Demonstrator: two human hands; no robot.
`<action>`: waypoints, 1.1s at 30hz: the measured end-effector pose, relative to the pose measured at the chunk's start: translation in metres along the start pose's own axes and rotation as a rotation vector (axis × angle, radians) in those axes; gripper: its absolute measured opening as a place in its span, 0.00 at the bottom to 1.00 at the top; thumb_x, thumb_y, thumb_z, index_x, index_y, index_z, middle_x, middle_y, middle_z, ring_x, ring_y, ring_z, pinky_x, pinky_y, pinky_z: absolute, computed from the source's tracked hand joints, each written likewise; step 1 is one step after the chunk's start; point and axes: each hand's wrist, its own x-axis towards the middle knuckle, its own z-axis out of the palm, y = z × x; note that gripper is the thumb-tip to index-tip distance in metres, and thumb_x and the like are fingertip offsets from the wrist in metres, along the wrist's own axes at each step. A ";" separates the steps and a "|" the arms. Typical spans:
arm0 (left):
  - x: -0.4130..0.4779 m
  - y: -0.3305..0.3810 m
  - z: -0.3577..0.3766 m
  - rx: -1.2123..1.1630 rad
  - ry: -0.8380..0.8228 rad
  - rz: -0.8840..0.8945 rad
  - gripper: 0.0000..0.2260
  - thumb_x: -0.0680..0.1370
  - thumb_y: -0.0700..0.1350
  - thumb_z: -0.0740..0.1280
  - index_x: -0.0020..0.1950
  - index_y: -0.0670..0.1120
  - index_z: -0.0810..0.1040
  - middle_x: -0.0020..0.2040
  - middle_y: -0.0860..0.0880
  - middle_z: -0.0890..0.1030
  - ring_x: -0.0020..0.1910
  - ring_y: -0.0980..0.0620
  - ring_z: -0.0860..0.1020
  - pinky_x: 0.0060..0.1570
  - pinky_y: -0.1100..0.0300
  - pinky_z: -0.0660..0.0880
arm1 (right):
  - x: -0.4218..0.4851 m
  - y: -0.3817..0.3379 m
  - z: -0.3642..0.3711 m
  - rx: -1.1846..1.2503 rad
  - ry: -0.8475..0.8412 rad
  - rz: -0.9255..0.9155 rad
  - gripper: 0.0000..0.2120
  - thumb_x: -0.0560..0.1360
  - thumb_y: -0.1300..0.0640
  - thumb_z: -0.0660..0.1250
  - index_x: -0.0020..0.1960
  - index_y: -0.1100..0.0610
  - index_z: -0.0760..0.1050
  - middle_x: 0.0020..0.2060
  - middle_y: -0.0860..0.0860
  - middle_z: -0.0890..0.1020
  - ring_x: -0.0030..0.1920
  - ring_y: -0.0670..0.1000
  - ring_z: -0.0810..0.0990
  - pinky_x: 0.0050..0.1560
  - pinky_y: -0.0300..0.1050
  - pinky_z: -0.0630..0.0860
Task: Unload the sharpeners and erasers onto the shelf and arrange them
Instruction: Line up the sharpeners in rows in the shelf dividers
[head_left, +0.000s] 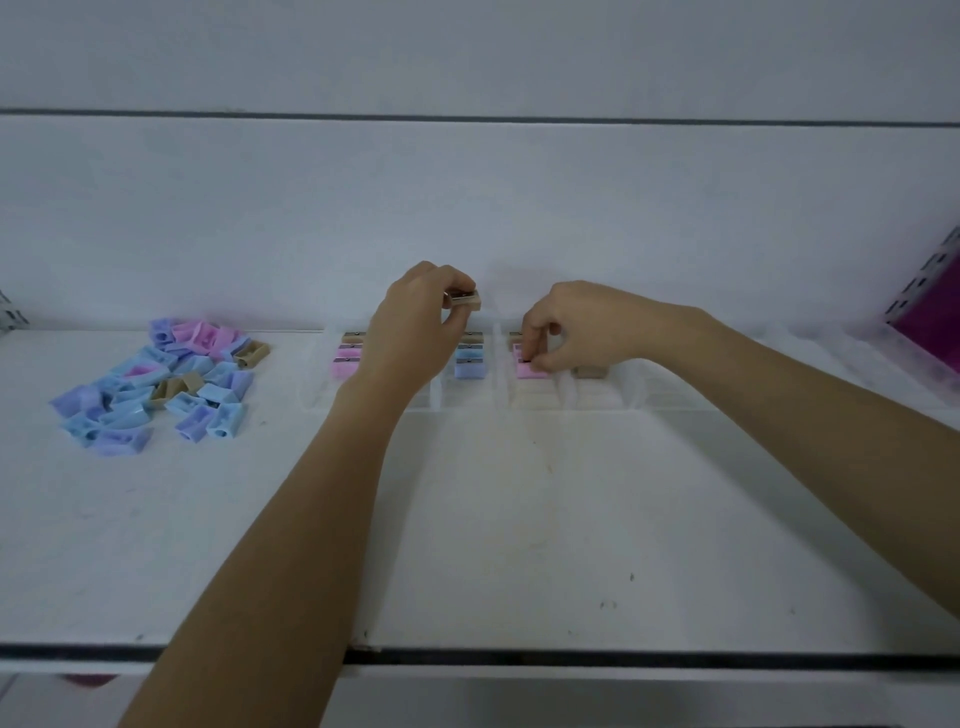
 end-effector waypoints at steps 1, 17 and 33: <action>0.000 0.000 0.000 0.000 0.001 0.000 0.09 0.77 0.41 0.63 0.56 0.44 0.78 0.52 0.47 0.78 0.45 0.58 0.72 0.47 0.69 0.65 | 0.000 0.000 0.000 -0.001 0.005 0.000 0.05 0.70 0.58 0.69 0.45 0.52 0.79 0.38 0.42 0.78 0.47 0.48 0.76 0.48 0.44 0.73; 0.000 0.000 -0.001 0.002 0.002 -0.005 0.09 0.78 0.41 0.63 0.56 0.44 0.78 0.52 0.48 0.78 0.45 0.58 0.72 0.48 0.68 0.66 | -0.003 0.004 0.001 -0.023 0.093 -0.044 0.08 0.73 0.55 0.66 0.50 0.53 0.80 0.44 0.44 0.77 0.47 0.46 0.72 0.51 0.45 0.72; -0.002 -0.003 -0.035 -0.058 0.068 0.026 0.08 0.76 0.41 0.66 0.54 0.44 0.79 0.50 0.51 0.79 0.47 0.58 0.74 0.45 0.77 0.67 | -0.014 0.002 -0.022 0.120 0.305 -0.038 0.04 0.74 0.56 0.66 0.46 0.53 0.80 0.41 0.45 0.79 0.43 0.46 0.75 0.41 0.27 0.67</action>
